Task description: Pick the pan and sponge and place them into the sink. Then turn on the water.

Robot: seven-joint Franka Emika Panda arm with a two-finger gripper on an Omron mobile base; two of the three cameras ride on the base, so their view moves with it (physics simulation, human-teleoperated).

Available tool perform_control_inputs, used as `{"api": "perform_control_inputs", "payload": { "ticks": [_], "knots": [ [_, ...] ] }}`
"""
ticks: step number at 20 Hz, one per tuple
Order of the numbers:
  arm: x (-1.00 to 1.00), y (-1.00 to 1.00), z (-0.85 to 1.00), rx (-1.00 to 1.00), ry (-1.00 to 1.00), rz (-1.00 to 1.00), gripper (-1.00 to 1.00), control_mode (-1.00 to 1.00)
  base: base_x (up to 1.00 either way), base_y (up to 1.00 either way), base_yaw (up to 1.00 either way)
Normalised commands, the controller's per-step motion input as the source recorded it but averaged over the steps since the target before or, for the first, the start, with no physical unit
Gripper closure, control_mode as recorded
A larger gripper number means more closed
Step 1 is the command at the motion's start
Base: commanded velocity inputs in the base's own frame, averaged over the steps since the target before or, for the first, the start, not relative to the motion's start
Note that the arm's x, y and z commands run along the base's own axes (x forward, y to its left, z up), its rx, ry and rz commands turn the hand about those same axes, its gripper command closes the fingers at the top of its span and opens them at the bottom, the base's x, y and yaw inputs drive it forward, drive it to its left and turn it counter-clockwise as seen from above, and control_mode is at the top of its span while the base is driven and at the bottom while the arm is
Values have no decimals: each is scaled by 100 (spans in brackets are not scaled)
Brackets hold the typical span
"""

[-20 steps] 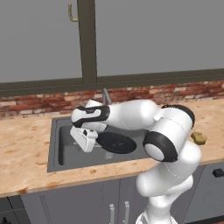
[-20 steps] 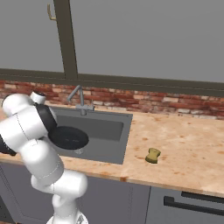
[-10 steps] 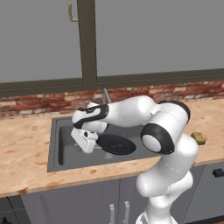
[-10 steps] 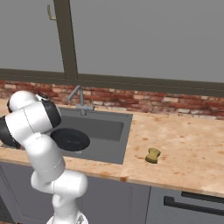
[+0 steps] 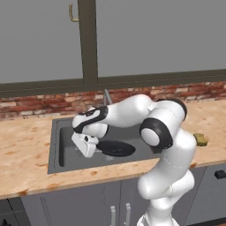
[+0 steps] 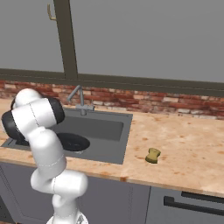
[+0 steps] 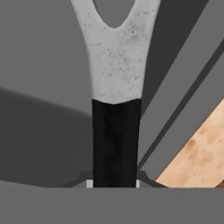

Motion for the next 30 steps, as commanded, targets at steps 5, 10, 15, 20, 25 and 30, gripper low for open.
{"api": "perform_control_inputs", "payload": {
  "ticks": [5,10,15,20,25,30],
  "knots": [
    [8,0,-25,1,0,0,100,-100,0,0,0],
    [21,3,-22,2,-1,0,100,-100,0,0,0],
    [35,10,-24,6,-3,0,100,-100,0,0,0],
    [36,8,-33,4,0,0,100,-100,0,0,0],
    [35,5,-34,2,0,0,100,-100,0,0,0],
    [37,5,-33,1,0,0,100,-100,0,0,0]
  ]
}}
